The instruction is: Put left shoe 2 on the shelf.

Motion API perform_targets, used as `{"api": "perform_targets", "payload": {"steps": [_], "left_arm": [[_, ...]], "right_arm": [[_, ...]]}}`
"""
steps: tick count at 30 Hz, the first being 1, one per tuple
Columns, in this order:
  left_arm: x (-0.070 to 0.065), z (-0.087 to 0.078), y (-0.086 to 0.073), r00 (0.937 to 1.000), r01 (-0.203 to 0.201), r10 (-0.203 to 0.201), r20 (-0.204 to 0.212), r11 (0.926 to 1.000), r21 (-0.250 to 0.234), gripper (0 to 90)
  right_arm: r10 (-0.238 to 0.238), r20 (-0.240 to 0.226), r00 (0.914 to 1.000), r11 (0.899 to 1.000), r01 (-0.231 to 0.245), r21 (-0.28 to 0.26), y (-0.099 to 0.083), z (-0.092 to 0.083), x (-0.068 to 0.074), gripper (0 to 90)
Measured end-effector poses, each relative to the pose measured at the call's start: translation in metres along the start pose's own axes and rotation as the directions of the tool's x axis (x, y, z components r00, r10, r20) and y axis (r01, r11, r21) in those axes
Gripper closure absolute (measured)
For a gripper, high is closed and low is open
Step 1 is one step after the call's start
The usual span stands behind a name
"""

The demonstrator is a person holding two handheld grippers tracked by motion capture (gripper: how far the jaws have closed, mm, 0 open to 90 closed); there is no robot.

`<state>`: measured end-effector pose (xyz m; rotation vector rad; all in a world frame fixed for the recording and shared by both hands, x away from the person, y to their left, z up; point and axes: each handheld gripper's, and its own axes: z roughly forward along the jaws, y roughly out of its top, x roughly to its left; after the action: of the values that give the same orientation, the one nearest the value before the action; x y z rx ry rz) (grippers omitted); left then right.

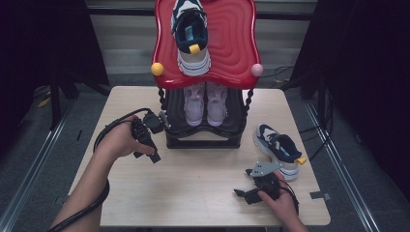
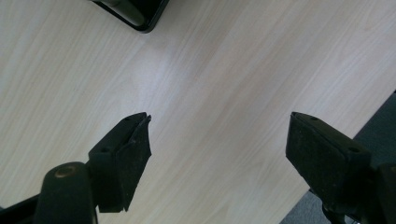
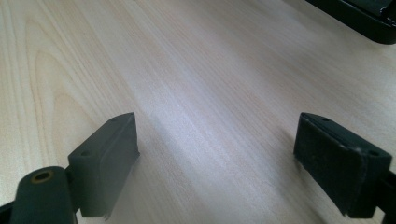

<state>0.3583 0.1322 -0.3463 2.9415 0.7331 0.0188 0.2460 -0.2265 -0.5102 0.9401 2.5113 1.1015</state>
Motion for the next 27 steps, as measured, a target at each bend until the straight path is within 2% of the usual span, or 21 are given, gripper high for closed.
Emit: {"api": "perform_targets", "payload": {"steps": [3, 4, 6, 8, 10, 11, 16, 19, 22, 25, 27], "left_arm": [[-0.002, 0.012, -0.003, 0.9998, 0.021, -0.021, 0.0, 0.9996, -0.02, 21.8], [-0.002, 0.015, -0.004, 0.9999, 0.014, -0.014, -0.001, 0.9998, -0.014, 21.8], [-0.004, 0.023, -0.007, 0.9991, 0.041, -0.04, 0.012, 0.9983, -0.041, 21.6], [-0.005, 0.03, -0.009, 0.9994, 0.033, -0.032, 0.012, 0.9979, -0.056, 21.5], [-0.006, 0.038, -0.012, 0.9985, 0.052, -0.051, 0.022, 0.9956, -0.078, 21.7], [-0.006, 0.042, -0.013, 0.9988, 0.046, -0.044, 0.019, 0.9948, -0.091, 21.7], [-0.008, 0.061, -0.017, 0.9977, 0.064, -0.059, 0.034, 0.9879, -0.142, 21.3], [-0.01, 0.073, -0.019, 0.9968, 0.071, -0.065, 0.047, 0.9855, -0.154, 20.8], [-0.011, 0.083, -0.02, 0.996, 0.081, -0.072, 0.053, 0.979, -0.187, 20.8], [-0.014, 0.094, -0.024, 0.9935, 0.104, -0.092, 0.067, 0.9693, -0.223, 20.7], [-0.015, 0.101, -0.026, 0.9921, 0.119, -0.105, 0.068, 0.966, -0.23, 20.7]], "right_arm": [[0.0, -0.001, 1.0, 1.0, 0.0, 0.0, 0.0, 0.0, 0.0, 13.2], [0.0, -0.001, 1.0, 1.0, 0.0, 0.0, 0.0, 0.0, 0.0, 13.2], [-0.002, -0.003, 1.0, 1.0, 0.002, 0.0, 0.0, 0.0, 0.0, 13.1], [-0.006, -0.004, 1.0, 1.0, 0.006, -0.001, 0.0, 0.0, 0.0, 13.2], [-0.008, -0.004, 1.0, 1.0, 0.008, -0.001, 0.0, 0.0, 0.0, 13.1], [-0.006, -0.004, 1.0, 1.0, 0.006, -0.001, 0.0, 0.0, 0.0, 13.2], [-0.006, -0.005, 1.0, 1.0, 0.006, 0.003, 0.0, 0.0, 0.0, 13.1], [-0.006, -0.005, 1.0, 1.0, 0.006, 0.003, 0.0, 0.0, 0.0, 13.1], [-0.006, -0.005, 1.0, 1.0, 0.006, 0.003, 0.0, 0.0, 0.0, 13.1], [-0.006, -0.005, 1.0, 1.0, 0.006, 0.003, 0.0, 0.0, 0.0, 13.1], [-0.005, -0.005, 1.0, 1.0, 0.005, 0.003, 0.0, 0.0, 0.0, 13.2]]}}
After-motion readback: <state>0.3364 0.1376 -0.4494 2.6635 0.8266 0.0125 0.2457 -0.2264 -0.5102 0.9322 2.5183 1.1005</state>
